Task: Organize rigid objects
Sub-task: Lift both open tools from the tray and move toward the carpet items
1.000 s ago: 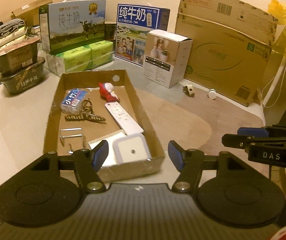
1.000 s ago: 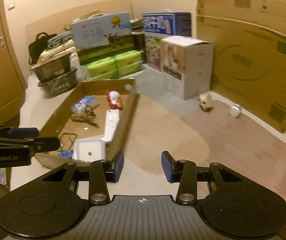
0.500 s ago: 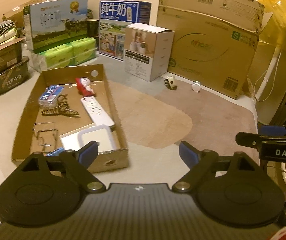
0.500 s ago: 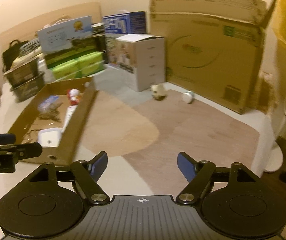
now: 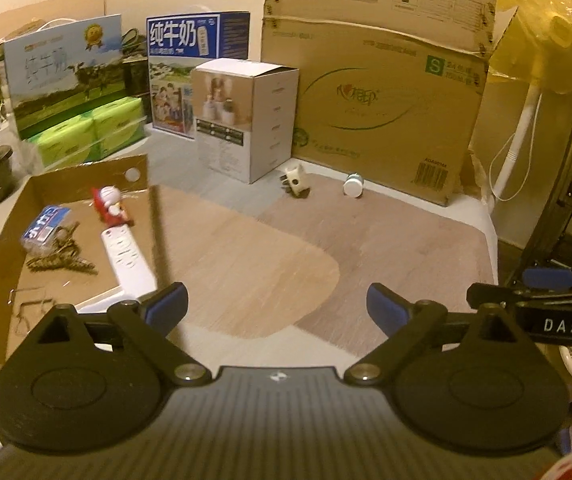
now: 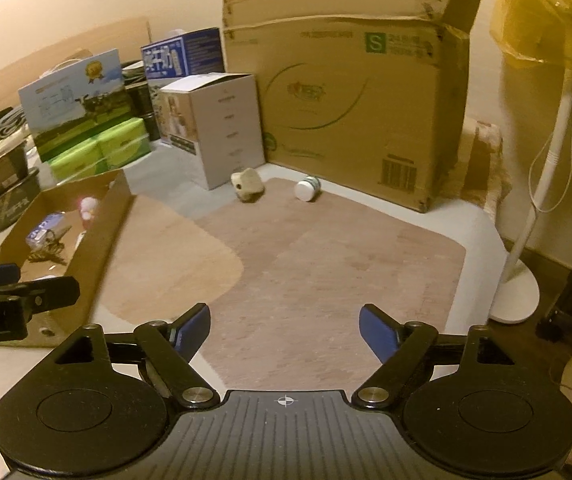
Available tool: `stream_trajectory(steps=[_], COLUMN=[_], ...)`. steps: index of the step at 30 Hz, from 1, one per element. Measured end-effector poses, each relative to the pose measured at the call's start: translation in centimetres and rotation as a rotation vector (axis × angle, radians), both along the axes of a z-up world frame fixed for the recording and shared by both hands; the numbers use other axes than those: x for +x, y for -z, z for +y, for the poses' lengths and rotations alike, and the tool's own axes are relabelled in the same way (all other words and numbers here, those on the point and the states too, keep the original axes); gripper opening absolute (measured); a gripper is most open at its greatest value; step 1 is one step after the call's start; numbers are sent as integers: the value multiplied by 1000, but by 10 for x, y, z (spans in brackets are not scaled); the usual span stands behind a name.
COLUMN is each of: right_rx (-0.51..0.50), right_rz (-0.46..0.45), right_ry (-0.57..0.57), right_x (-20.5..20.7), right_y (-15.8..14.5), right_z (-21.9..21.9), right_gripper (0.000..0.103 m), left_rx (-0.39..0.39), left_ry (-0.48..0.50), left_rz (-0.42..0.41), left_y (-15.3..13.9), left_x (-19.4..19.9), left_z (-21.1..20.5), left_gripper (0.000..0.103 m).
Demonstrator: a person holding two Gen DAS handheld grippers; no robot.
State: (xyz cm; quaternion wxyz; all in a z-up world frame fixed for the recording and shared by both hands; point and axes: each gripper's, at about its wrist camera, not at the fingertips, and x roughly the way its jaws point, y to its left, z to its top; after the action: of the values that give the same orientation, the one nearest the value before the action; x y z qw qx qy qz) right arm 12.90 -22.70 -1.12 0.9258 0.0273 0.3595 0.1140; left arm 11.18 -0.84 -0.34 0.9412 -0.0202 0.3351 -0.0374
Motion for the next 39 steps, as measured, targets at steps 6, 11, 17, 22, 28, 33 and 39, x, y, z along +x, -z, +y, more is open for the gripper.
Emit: stream_trajectory(steps=[6, 11, 17, 22, 28, 33, 39], right_rx=[2, 2, -2, -5, -9, -20, -48], right_rz=[-1, -8, -17, -33, -60, -79, -91], right_ry=[15, 16, 5, -10, -37, -67, -110], right_x=[12, 24, 37, 49, 68, 89, 119], right_y=[3, 3, 5, 6, 10, 14, 26], right_z=[-10, -14, -16, -16, -17, -18, -20], right_gripper=[82, 82, 82, 82, 82, 82, 82], left_rx=[-22, -21, -26, -19, -13, 0, 13], left_ry=[4, -10, -17, -22, -23, -24, -29], left_rz=[-1, -4, -7, -18, -26, -28, -20], left_y=[3, 6, 8, 7, 8, 11, 20], left_x=[16, 28, 42, 55, 76, 98, 129], left_z=[-11, -17, -19, -23, -27, -32, -37], left_gripper=[96, 96, 96, 96, 96, 96, 96])
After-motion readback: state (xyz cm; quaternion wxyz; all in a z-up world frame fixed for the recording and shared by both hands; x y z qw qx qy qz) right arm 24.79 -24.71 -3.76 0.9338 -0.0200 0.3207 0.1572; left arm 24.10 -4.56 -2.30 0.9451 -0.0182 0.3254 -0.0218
